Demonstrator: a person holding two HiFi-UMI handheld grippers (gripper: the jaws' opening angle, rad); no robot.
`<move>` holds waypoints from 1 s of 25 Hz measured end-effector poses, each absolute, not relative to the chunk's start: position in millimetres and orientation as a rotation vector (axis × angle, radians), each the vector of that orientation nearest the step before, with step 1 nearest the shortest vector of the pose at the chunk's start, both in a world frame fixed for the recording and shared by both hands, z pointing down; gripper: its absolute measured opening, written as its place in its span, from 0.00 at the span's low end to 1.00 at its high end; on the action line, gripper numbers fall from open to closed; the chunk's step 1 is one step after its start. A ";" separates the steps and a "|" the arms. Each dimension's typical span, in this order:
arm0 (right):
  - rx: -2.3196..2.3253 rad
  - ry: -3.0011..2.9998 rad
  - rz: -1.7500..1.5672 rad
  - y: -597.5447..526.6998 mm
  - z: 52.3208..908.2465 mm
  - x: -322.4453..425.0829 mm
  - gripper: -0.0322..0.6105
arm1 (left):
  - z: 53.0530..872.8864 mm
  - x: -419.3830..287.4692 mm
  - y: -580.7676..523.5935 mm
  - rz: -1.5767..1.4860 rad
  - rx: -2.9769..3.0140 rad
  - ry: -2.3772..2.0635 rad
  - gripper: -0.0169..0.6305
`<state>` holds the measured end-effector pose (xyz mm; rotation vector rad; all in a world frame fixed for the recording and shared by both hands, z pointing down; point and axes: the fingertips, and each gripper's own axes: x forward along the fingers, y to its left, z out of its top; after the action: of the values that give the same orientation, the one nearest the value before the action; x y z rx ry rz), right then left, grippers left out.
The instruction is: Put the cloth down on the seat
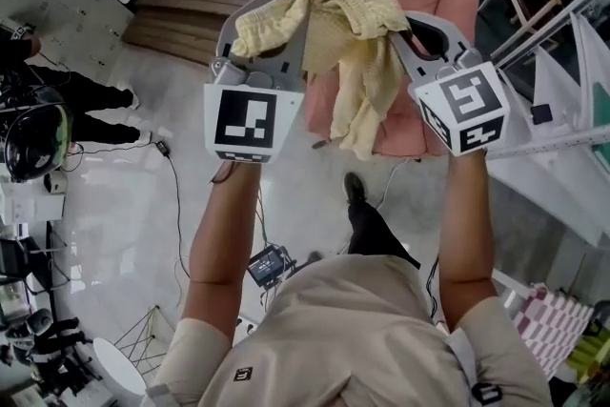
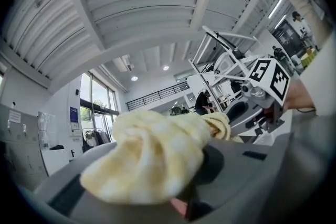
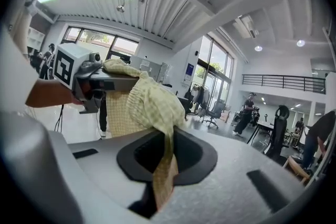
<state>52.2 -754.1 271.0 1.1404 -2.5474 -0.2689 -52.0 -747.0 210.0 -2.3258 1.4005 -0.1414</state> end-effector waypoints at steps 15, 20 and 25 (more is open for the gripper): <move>1.093 -2.545 -0.228 -909.8 351.1 36.1 0.08 | 308.9 -73.1 -900.1 -0.189 -2.366 1.550 0.09; 1.068 -2.523 -0.195 -940.0 386.5 27.6 0.08 | 347.9 -83.3 -930.0 -0.223 -2.391 1.598 0.09; 1.031 -2.503 -0.157 -975.1 431.6 21.4 0.08 | 397.7 -89.6 -967.3 -0.270 -2.424 1.644 0.09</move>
<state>21.4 -975.1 431.6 1.0311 -2.5026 -0.1565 -89.6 -967.3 397.7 -2.4237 1.6438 -0.2695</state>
